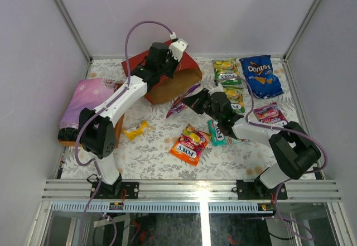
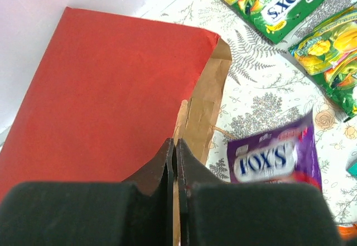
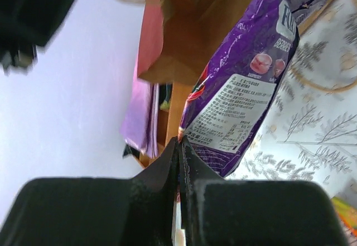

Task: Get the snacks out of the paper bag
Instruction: Place the snack at the center of the board.

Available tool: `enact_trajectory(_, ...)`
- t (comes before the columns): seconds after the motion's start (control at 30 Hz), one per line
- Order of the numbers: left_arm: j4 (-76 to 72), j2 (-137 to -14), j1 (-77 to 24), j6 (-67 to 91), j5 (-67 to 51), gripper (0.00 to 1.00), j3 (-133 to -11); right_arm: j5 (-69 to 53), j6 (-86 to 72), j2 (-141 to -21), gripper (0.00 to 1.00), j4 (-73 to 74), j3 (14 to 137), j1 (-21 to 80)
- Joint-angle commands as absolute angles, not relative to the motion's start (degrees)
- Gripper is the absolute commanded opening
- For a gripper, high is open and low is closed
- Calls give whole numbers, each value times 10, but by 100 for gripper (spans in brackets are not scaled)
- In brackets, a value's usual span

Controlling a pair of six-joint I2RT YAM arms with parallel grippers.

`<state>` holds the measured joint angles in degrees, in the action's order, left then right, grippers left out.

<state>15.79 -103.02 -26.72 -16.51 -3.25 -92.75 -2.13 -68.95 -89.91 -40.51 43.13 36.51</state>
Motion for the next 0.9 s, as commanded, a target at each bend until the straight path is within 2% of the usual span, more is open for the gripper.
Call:
enact_trajectory(0.0, 138, -1021, -262, -187, -62, 0, -967, -57, -564, -852, 0, -343, 472, 427)
enact_trajectory(0.3, 114, -1020, -261, -185, -67, 0, -986, -138, -497, -917, 0, -275, 479, 511)
enact_trajectory(0.4, 94, -1019, -261, -185, -70, 0, -978, -119, -455, -920, 1, -242, 468, 537)
enact_trajectory(0.47, 83, -1020, -261, -185, -69, 0, -981, -107, -427, -910, 15, -234, 459, 551)
enact_trajectory(0.53, 77, -1022, -261, -182, -66, 0, -995, -95, -405, -893, 42, -236, 449, 553)
enact_trajectory(0.6, 77, -1023, -262, -178, -73, 0, -1010, -56, -382, -864, 64, -229, 443, 553)
enact_trajectory(0.77, 72, -1017, -261, -181, -99, 0, -1022, 66, -326, -792, 94, -221, 455, 549)
enact_trajectory(0.83, 85, -1021, -262, -184, -98, 0, -1035, 89, -331, -782, 100, -239, 462, 537)
enact_trajectory(0.87, 93, -1024, -262, -185, -98, 0, -1044, 90, -341, -783, 99, -245, 467, 527)
